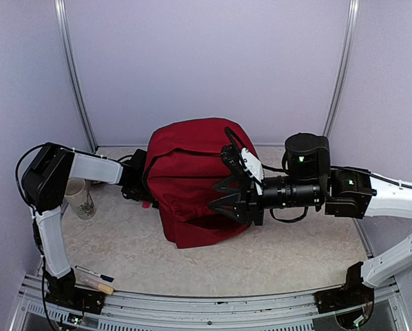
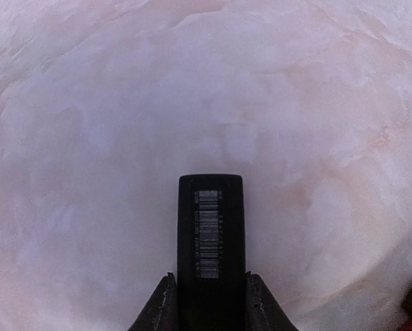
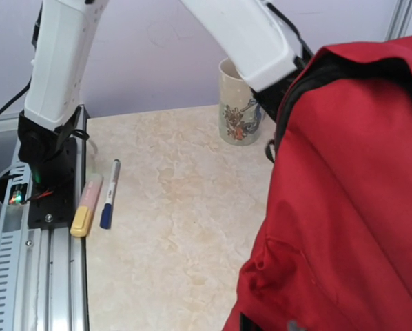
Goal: Pack the student bag
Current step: Pick up the pen at the center of the board.
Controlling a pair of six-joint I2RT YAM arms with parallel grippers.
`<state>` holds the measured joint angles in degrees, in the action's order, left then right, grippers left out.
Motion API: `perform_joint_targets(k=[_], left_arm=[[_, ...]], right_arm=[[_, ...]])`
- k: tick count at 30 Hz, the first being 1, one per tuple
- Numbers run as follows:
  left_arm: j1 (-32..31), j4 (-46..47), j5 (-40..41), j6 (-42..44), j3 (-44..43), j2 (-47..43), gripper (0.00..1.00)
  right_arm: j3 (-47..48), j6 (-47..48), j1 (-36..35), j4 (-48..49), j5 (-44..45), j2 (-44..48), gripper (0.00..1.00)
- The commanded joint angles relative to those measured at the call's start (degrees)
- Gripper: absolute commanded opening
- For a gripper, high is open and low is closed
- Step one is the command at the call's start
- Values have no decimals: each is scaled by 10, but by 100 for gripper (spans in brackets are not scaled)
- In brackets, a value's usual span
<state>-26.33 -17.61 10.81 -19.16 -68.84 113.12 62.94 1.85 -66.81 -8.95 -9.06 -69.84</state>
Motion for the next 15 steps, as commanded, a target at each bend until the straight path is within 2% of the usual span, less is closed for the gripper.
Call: perform_joint_targets(k=[1, 6, 8, 11, 13, 15], left_arm=[[19, -60, 6, -14, 63, -9, 28], [20, -65, 1, -16, 84, -15, 28], [20, -69, 10, -14, 80, -4, 36], [20, -80, 10, -11, 58, 19, 40], [17, -83, 8, -10, 46, 27, 41], [15, -84, 1, -7, 37, 31, 36]], right_arm=[[5, -2, 4, 1, -2, 16, 57], [0, -2, 4, 3, 3, 23, 57], [1, -1, 4, 5, 1, 22, 57], [4, 0, 4, 5, -3, 19, 57], [6, 0, 4, 3, -4, 18, 57], [7, -2, 4, 1, -3, 19, 57]])
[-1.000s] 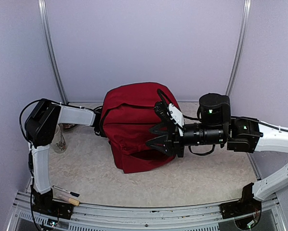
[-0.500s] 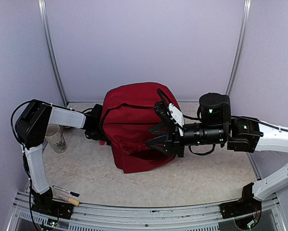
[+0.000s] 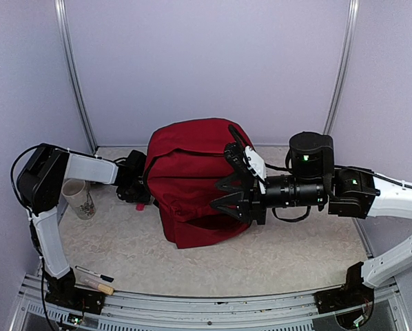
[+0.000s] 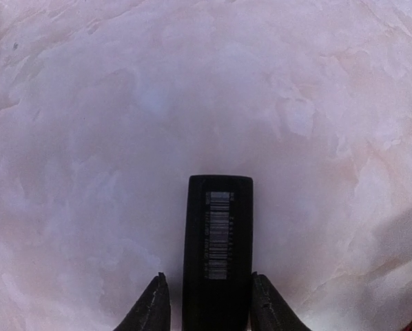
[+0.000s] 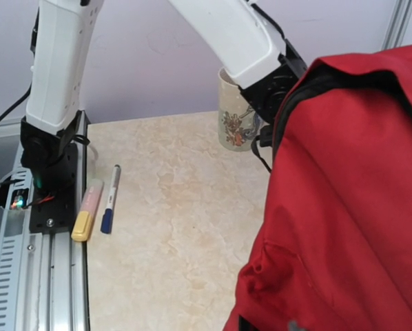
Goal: Pack the student bag
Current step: Pick up the pen at the center of the board, then pass from the left arm to the right
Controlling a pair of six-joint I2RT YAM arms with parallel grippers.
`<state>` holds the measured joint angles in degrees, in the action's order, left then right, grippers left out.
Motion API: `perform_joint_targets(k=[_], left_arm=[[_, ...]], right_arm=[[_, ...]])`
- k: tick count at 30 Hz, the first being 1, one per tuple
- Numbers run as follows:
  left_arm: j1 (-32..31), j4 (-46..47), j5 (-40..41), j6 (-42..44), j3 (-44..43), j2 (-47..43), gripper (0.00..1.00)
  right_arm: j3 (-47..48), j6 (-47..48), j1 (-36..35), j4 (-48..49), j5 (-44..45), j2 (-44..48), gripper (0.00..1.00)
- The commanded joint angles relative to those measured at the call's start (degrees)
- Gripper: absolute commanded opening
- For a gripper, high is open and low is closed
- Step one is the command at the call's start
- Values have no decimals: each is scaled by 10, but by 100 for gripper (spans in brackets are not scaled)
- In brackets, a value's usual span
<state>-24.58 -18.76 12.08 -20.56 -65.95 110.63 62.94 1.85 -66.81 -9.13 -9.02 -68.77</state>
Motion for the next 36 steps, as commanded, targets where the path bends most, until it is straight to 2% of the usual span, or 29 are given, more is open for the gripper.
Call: perform_joint_targets(k=[1, 6, 9, 16, 19, 21, 24, 27, 31, 36], left_arm=[[-4, -74, -13, 9, 7, 56, 32], [-6, -62, -35, 9, 24, 34, 7], [-1, -25, -60, -2, 53, -19, 2], [-9, 2, -18, -49, 98, -161, 0], [-32, 11, -5, -60, 122, -238, 0], [-57, 2, 31, -74, 132, -292, 0], [-123, -29, 145, -92, 132, -382, 2], [-217, -32, 268, -84, 123, -473, 3], [-347, 79, 314, 21, 155, -591, 3], [-475, 173, 409, 112, 189, -633, 3]], right_arm=[[7, -3, 4, 3, -2, 10, 57], [2, -7, 4, 7, 3, 16, 57], [5, -8, 4, 8, 3, 14, 57], [11, -18, 4, 16, -3, 16, 57], [12, -29, 4, 40, -21, 13, 59], [21, -41, 4, 58, -36, 2, 59], [59, -63, 4, 66, -65, -25, 59], [104, -77, 4, 72, -85, -56, 58], [146, -88, 4, 121, -105, -95, 58], [177, -127, 3, 184, -83, -166, 57]])
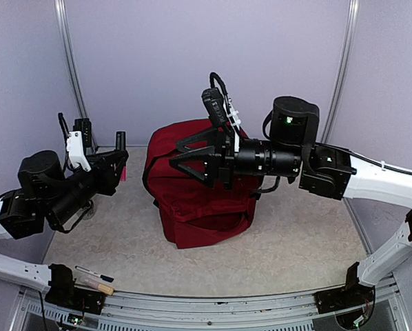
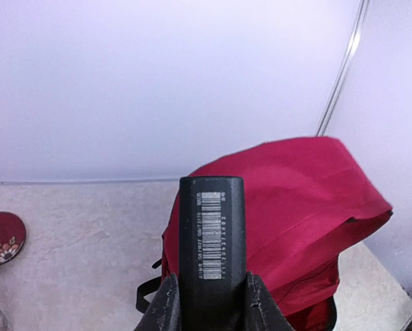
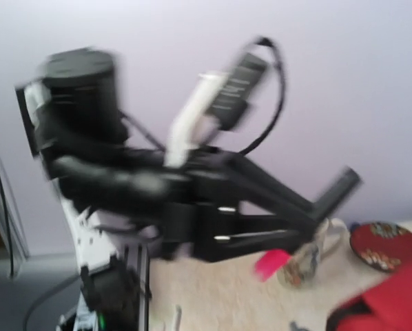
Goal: Pack the student bag
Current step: Pass from the left arm to the right
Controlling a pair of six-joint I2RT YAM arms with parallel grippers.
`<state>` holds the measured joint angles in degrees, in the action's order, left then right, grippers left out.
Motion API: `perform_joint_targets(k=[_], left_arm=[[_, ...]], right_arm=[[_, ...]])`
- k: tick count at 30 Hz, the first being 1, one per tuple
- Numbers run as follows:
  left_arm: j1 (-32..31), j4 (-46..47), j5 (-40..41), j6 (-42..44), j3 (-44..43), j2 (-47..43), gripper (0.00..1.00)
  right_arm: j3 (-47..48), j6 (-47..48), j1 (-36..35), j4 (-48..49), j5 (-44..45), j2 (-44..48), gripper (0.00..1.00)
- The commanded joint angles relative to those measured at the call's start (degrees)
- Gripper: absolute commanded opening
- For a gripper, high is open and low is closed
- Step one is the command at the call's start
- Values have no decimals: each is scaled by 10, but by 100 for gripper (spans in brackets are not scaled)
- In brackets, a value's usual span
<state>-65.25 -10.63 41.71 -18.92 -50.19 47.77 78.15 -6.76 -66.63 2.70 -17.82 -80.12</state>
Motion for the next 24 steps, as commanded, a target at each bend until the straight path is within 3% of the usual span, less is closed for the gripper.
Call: perform_joint_targets(k=[1, 6, 16, 22, 24], left_arm=[[-95, 114, 124, 121, 38, -1, 3], [-199, 240, 199, 257, 66, 27, 3], [-210, 273, 181, 284, 64, 65, 2], [-211, 285, 190, 296, 63, 66, 2], [-211, 285, 190, 296, 63, 67, 2]], right_arm=[[31, -54, 1, 79, 9, -72, 57], [92, -82, 2, 72, 56, -133, 57], [94, -106, 2, 95, 92, -159, 56], [111, -128, 3, 106, -7, -181, 52], [112, -134, 3, 111, -27, -185, 46]])
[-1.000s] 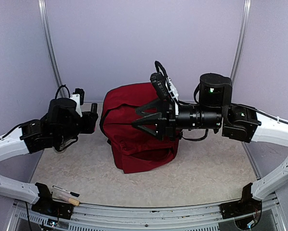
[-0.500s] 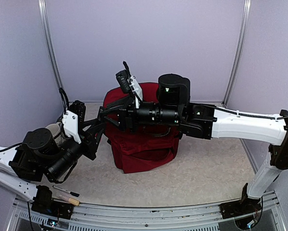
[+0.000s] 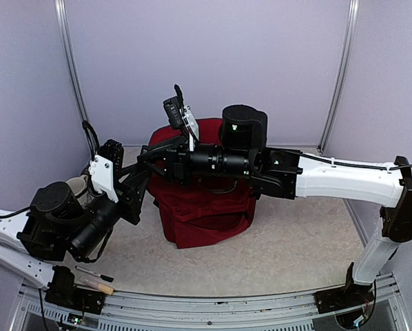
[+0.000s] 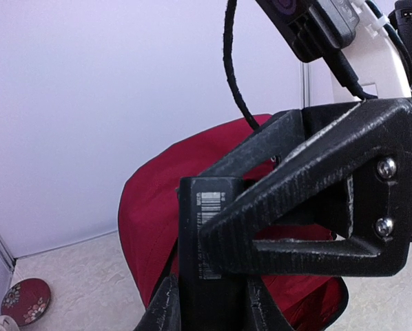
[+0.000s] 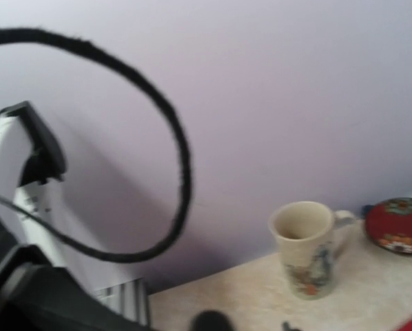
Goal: Pack the student bag
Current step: Pass from the left arm to the right
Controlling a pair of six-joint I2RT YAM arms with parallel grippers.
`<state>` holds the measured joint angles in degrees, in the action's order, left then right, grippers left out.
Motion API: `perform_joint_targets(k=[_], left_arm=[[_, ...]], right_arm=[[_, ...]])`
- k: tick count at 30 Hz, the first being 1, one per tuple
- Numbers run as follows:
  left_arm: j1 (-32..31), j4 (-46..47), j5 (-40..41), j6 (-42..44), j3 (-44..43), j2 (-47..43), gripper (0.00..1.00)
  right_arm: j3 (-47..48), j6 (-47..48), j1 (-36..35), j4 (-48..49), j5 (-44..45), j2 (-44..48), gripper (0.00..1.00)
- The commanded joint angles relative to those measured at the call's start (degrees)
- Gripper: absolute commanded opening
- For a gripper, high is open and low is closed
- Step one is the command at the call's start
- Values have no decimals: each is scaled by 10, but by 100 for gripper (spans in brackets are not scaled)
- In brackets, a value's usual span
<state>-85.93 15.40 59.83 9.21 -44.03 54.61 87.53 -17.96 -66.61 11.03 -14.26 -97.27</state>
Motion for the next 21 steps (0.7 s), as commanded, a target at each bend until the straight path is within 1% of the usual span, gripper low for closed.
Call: perform_joint_targets(k=[1, 3, 6, 7, 9, 10, 11, 12, 14, 15, 17, 18, 19, 21], left_arm=[[-4, 24, 8, 15, 2, 0, 2], [-4, 24, 5, 14, 3, 1, 3], [-4, 24, -3, 12, 5, 2, 4], [-5, 23, -5, 12, 6, 2, 6], [-5, 21, -12, 8, 8, 0, 9], [-5, 18, -16, 5, 9, -2, 13], [-5, 15, -21, 0, 9, -4, 18], [-5, 11, -28, -4, 10, -6, 31], [-5, -3, -52, -15, 10, -10, 63], [-5, -12, -64, -22, 9, -12, 76], [-4, -34, -75, -42, 7, -16, 94], [-3, -43, -79, -54, 7, -19, 98], [2, -56, -92, -67, 7, -24, 99], [25, -91, -147, -105, 3, -37, 99]], right_arm=[[18, -21, 3, 30, -69, -14, 37], [18, -20, 3, 31, -77, -13, 16], [16, -19, 5, 28, -92, -8, 2], [14, -19, 7, 27, -96, -6, 0], [5, -19, 11, 27, -102, 1, 0], [-1, -19, 16, 27, -106, 6, 0], [-6, -19, 21, 28, -112, 12, 0], [-13, -20, 25, 28, -119, 17, 0], [-23, -15, 34, 23, -139, 30, 0], [-28, -6, 39, 15, -148, 38, 0], [-32, 35, 46, -21, -167, 58, 0], [-31, 65, 48, -50, -172, 70, 0], [-31, 101, 50, -87, -172, 81, 0], [-42, 180, 52, -169, -168, 107, 0]])
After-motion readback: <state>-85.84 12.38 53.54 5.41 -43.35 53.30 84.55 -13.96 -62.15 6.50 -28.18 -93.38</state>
